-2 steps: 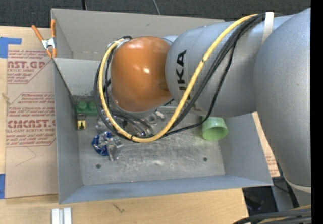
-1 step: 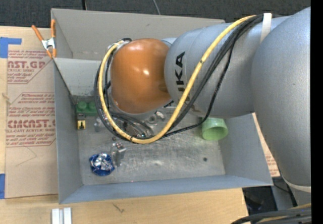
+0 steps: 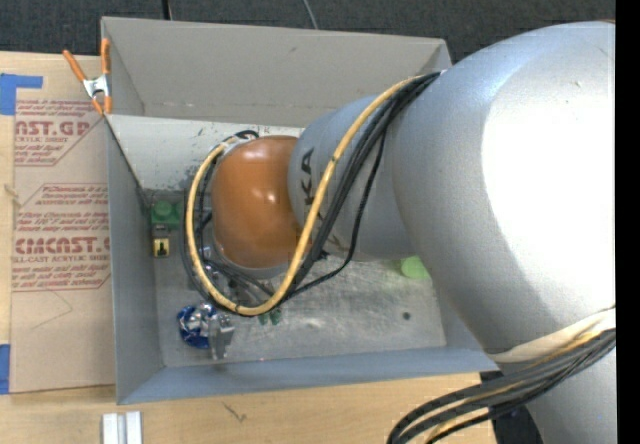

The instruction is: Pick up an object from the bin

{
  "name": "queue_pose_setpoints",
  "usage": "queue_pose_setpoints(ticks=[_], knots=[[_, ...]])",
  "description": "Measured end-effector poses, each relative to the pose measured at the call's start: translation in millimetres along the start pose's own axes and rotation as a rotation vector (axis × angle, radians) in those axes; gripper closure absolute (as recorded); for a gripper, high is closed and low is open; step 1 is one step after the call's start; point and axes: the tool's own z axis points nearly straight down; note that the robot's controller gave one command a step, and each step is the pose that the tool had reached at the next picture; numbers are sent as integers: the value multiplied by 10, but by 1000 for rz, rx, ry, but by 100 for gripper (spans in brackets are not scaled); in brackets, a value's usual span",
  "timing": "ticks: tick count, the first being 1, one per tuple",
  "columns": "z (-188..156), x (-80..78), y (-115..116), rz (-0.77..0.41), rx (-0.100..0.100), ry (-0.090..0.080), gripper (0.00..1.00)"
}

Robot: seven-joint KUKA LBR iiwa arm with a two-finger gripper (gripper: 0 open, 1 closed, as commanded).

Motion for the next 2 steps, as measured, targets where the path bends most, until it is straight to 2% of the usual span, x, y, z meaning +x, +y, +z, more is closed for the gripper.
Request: queue_pose_setpoints(ticks=[1,2], knots=[[-877,165,93,-142,-1,-14,0],[74,171,37,-409,2,-25,0]])
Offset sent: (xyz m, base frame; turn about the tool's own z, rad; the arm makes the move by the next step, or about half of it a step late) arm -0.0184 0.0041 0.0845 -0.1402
